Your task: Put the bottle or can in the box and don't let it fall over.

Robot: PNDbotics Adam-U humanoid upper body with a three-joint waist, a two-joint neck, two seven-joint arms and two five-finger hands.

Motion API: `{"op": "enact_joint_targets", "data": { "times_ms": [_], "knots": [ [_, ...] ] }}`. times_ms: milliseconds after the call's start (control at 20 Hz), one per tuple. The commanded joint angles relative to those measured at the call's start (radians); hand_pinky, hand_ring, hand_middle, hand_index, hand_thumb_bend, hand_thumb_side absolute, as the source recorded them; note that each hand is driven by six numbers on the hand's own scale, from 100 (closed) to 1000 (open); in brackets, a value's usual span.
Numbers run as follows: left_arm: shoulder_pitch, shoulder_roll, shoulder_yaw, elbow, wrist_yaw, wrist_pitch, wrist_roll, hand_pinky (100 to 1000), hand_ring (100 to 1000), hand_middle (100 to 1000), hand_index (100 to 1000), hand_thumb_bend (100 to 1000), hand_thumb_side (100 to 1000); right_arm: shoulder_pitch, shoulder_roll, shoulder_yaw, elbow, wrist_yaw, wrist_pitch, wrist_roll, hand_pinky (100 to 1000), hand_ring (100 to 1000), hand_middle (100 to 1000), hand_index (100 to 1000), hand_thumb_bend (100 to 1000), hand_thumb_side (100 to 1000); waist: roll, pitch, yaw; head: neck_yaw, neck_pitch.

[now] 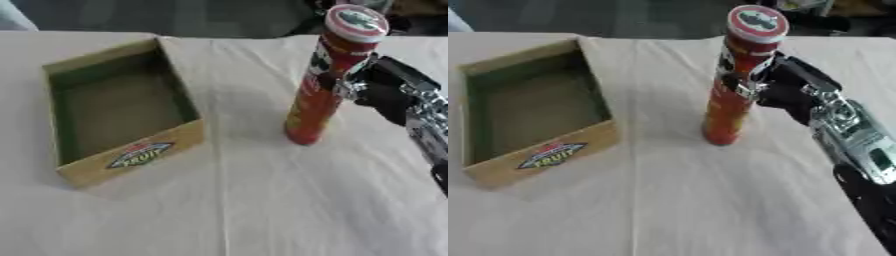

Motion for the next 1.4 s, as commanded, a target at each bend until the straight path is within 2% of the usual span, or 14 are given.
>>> {"op": "enact_joint_targets", "data": {
  "times_ms": [50,100,350,850,1050,1400],
  "knots": [
    [-0.010,0.019,0.002,-0.018,-0.002,-0.002,-0.004,658,985,839,774,476,373,-0.019,-0.025,-0.005,0.000,-0.001,0.000,0.004,1000,1000,951,1000,336,377,0.003,-0.017,0.000,-0.004,-0.012],
    [-0.010,0.019,0.002,-0.018,-0.002,-0.002,-0.005,658,985,839,774,475,372,-0.021,-0.024,-0.004,0.003,-0.001,0.000,0.004,1000,1000,951,1000,337,398,0.003,-0.017,0.000,-0.004,-0.012],
    [-0.011,0.018,0.003,-0.017,-0.003,-0.002,-0.006,658,985,839,775,476,371,-0.030,-0.024,0.001,0.016,0.002,0.001,0.012,1000,1000,964,1000,333,370,0.004,-0.016,0.000,-0.006,-0.015],
    [-0.011,0.019,0.002,-0.017,-0.004,-0.002,-0.008,659,985,839,775,477,371,-0.037,-0.017,0.007,0.023,-0.004,-0.006,0.017,1000,973,957,1000,337,379,0.004,-0.016,-0.001,-0.007,-0.017],
    [-0.011,0.019,0.003,-0.017,-0.004,-0.002,-0.008,660,985,839,775,479,372,-0.039,-0.012,0.007,0.025,-0.013,-0.009,0.006,1000,932,920,1000,344,375,0.004,-0.016,-0.001,-0.007,-0.017],
    [-0.010,0.019,0.003,-0.018,-0.004,-0.002,-0.009,660,985,839,773,480,370,-0.034,-0.002,0.009,0.025,-0.066,-0.018,-0.041,996,876,849,980,362,301,0.003,-0.018,0.000,-0.006,-0.018]
  ]
}}
